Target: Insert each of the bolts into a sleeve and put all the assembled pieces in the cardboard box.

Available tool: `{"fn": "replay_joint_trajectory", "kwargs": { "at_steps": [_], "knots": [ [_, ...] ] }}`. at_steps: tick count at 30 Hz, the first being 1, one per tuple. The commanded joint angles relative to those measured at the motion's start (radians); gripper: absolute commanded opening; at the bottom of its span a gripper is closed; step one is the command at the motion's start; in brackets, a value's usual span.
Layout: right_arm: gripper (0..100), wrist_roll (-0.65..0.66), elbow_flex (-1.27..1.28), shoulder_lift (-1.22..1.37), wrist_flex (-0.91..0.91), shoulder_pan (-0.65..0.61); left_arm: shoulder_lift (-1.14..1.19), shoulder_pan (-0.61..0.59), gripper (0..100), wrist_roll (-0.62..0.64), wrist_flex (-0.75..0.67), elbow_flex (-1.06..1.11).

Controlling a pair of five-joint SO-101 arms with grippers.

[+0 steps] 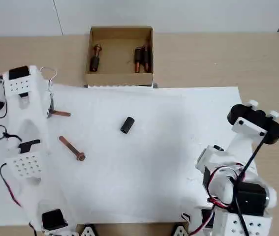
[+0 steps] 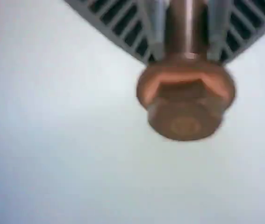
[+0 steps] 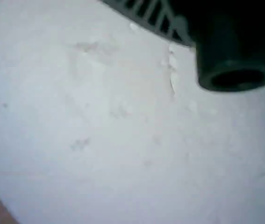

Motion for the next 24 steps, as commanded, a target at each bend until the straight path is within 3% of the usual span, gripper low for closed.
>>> {"fn": "replay_joint_trajectory", "kwargs": {
  "at_steps": [1, 10, 13, 19, 24],
  "knots": [
    [0.4, -0.018, -0.015, -0.005, -0.013, -0.002, -0.021, 0.048, 1, -0.029, 0.094, -0.248],
    [0.4, 0.015, -0.127, -0.002, -0.013, -0.004, -0.023, 0.137, 1, -0.12, 0.144, -0.438],
    [0.4, 0.084, -0.146, -0.005, -0.013, -0.004, -0.023, 0.149, 1, -0.233, 0.144, -0.489],
    [0.4, 0.15, -0.147, -0.005, -0.012, -0.002, -0.009, 0.147, 1, -0.578, 0.137, -0.702],
    [0.4, 0.209, -0.147, -0.005, -0.021, -0.004, -0.015, 0.152, 1, -0.712, 0.135, -0.829]
  ]
}}
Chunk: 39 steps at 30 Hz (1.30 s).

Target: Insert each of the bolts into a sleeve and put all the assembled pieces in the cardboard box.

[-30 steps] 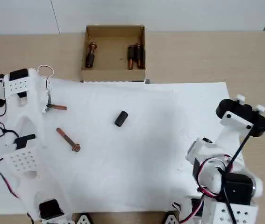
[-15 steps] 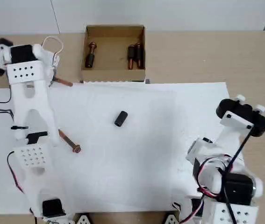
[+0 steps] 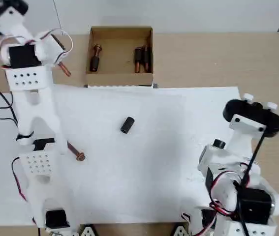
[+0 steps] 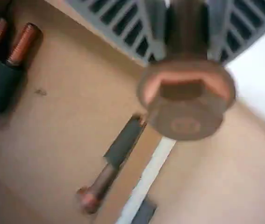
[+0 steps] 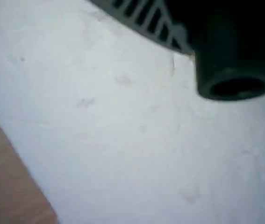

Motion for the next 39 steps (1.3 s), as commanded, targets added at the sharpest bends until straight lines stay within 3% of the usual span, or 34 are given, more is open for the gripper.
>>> {"fn": "replay_joint_trajectory", "kwargs": {
  "at_steps": [1, 5, 11, 22, 26, 31, 39],
  "knots": [
    [0.4, 0.028, -0.048, -0.005, -0.036, -0.004, -0.023, 0.006, 1, -0.106, 0.012, -0.136],
    [0.4, 0.029, -0.072, -0.005, -0.076, -0.03, -0.023, 0.017, 1, -0.204, 0.018, -0.303],
    [0.4, 0.023, -0.071, -0.005, -0.087, -0.153, -0.144, 0.083, 1, -0.265, 0.021, -0.298],
    [0.4, 0.029, -0.069, -0.005, -0.111, -0.16, -0.348, 0.253, 1, -0.334, 0.023, -0.275],
    [0.4, 0.031, -0.069, -0.004, -0.111, -0.162, -0.451, 0.288, 1, -0.427, 0.023, -0.208],
    [0.4, 0.066, -0.069, -0.005, -0.111, -0.162, -0.611, 0.305, 1, -0.445, 0.023, -0.065],
    [0.4, 0.071, -0.069, -0.005, -0.113, -0.171, -0.947, 0.307, 1, -0.473, 0.02, 0.369]
  ]
}}
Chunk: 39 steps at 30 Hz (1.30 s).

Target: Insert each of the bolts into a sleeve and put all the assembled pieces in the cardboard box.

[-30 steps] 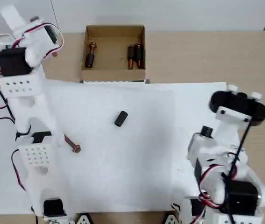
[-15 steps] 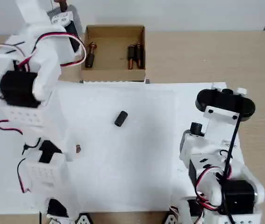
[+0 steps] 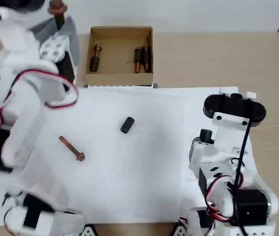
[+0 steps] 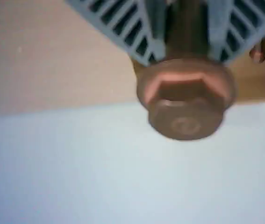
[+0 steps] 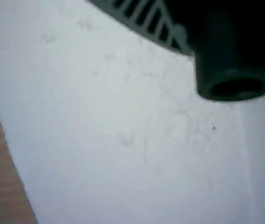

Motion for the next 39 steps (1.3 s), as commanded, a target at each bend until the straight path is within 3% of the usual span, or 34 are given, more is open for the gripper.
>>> {"fn": "replay_joint_trajectory", "kwargs": {
  "at_steps": [1, 6, 14, 27, 39],
  "knots": [
    [0.4, 0.009, -0.041, -0.005, -0.025, -0.033, -0.18, 0.006, 1, -0.014, 0.018, 0.202],
    [0.4, 0.005, -0.035, -0.005, -0.064, -0.13, -0.354, 0.006, 1, -0.009, 0.009, 0.495],
    [0.4, 0.011, 0.071, -0.005, -0.189, -0.248, -0.612, 0.005, 1, 0.049, -0.13, 0.917],
    [0.4, 0.014, 0.308, -0.005, -0.475, -0.472, -1.123, 0.005, 1, 0.19, -0.651, 1.735],
    [0.4, 0.209, 0.459, -0.005, -0.757, -0.639, -1.432, 0.006, 1, 0.394, -0.829, 2.152]
  ]
}}
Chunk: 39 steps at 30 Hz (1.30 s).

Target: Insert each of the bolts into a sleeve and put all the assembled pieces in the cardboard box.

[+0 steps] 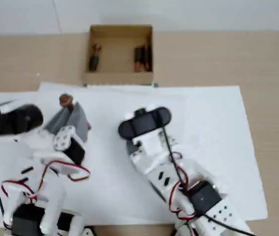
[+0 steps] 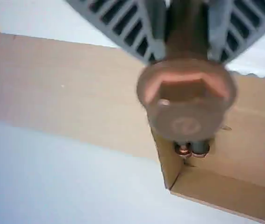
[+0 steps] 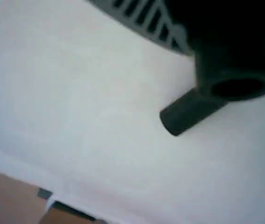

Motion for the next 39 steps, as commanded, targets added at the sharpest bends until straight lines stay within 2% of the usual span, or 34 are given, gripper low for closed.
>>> {"fn": "replay_joint_trajectory", "kwargs": {
  "at_steps": [1, 6, 12, 15, 19, 23, 28, 39],
  "knots": [
    [0.4, 0.063, 0.012, -0.007, -0.088, -0.036, -0.069, 0.006, 1, 0.051, -0.054, 0.058],
    [0.4, 0.12, 0.071, -0.007, -0.203, -0.047, -0.124, 0.009, 1, 0.094, -0.129, 0.168],
    [0.4, 0.129, 0.176, -0.054, -0.326, -0.047, -0.17, 0.095, 1, 0.176, -0.175, 0.24],
    [0.4, 0.149, 0.282, -0.18, -0.381, -0.048, -0.183, 0.12, 1, 0.201, -0.176, 0.259],
    [0.4, 0.256, 0.442, -0.398, -0.415, -0.048, -0.201, 0.118, 1, 0.204, -0.176, 0.294],
    [0.4, 0.31, 0.594, -0.625, -0.412, -0.05, -0.245, 0.121, 1, 0.204, -0.192, 0.341],
    [0.4, 0.318, 0.624, -0.602, -0.449, -0.061, -0.322, 0.123, 1, 0.206, -0.265, 0.432],
    [0.4, 0.324, 0.647, -0.616, -0.486, -0.07, -0.345, 0.19, 1, 0.23, -0.269, 0.444]
  ]
}}
